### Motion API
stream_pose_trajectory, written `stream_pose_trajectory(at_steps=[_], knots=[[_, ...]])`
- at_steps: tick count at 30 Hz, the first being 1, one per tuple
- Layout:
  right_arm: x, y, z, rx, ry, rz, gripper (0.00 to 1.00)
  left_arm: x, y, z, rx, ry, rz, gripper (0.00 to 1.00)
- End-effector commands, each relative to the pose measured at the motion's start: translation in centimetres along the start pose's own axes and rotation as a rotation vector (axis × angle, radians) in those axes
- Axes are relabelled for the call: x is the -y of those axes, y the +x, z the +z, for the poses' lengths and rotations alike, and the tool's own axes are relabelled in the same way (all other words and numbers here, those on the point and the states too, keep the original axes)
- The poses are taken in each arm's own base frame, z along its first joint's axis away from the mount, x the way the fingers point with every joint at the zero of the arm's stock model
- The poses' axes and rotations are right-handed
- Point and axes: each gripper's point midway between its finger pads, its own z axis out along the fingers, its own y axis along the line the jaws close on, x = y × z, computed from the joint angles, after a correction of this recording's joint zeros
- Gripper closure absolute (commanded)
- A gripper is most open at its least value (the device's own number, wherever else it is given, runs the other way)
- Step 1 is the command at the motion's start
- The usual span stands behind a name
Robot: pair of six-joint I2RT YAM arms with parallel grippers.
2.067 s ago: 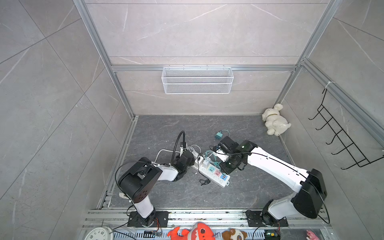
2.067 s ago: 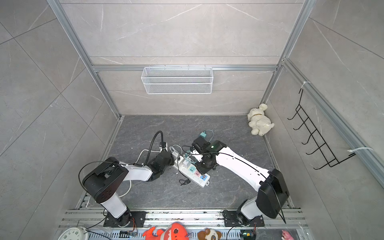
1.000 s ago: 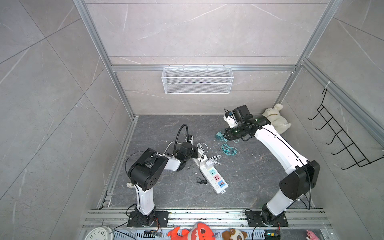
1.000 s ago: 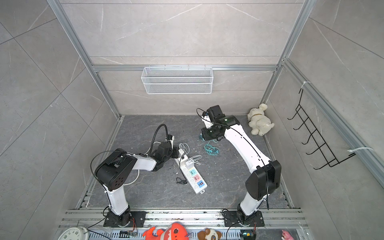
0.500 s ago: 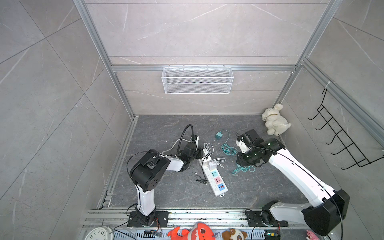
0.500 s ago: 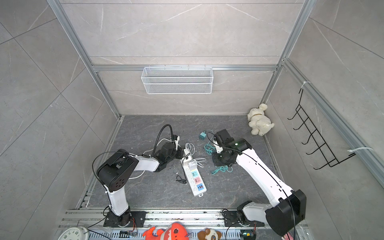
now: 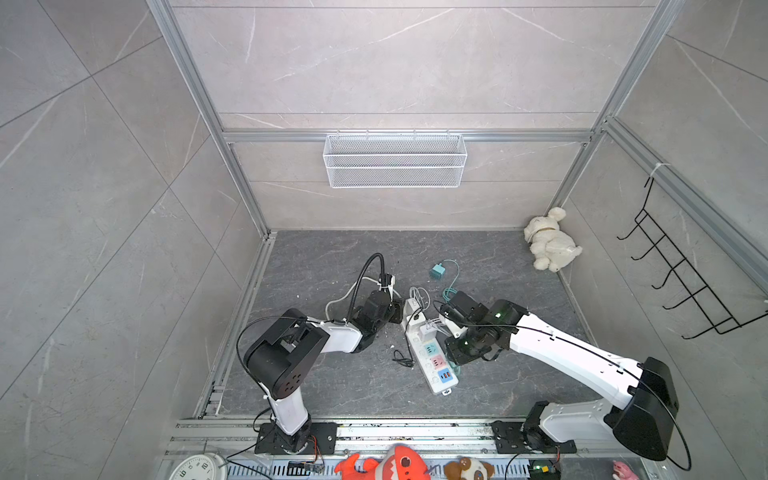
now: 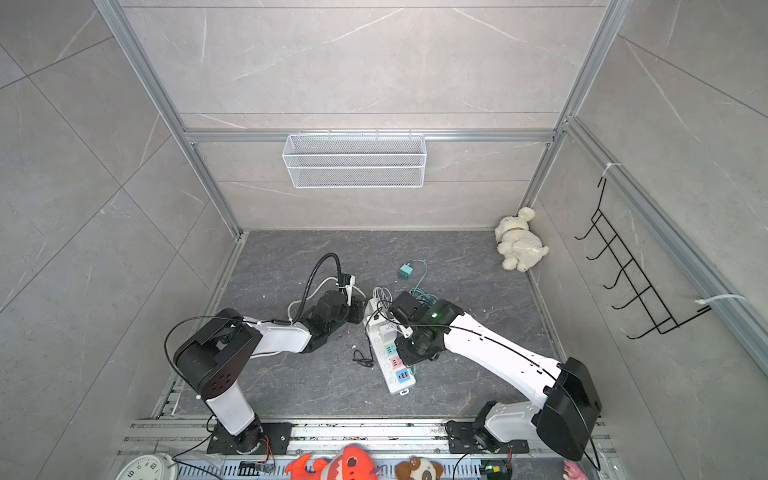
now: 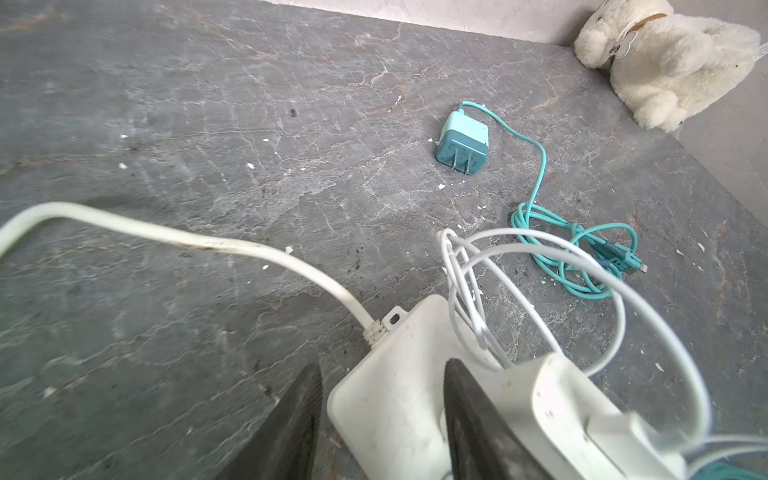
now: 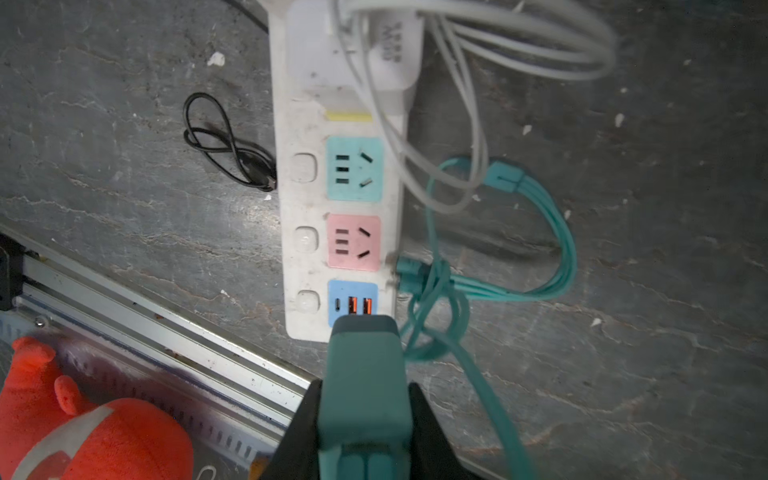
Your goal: Insert the plug
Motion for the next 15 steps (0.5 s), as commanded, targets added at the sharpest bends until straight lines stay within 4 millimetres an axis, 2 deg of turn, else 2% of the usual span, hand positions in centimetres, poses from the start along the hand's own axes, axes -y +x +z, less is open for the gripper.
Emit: stream_pose_trajectory(at_steps=[1,15], knots=[[-1.6,-1.9,0.3,0.050,0.001,-0.016,0.89,0.1,-1.9,-1.4,0.070,-0.008,0.019,0.46],[-3.0,-5.9,2.2,0.085,0.038,-0.082,0.88,-1.2,-2.6,-5.8,0.128,-0.058,0.031,0.46]])
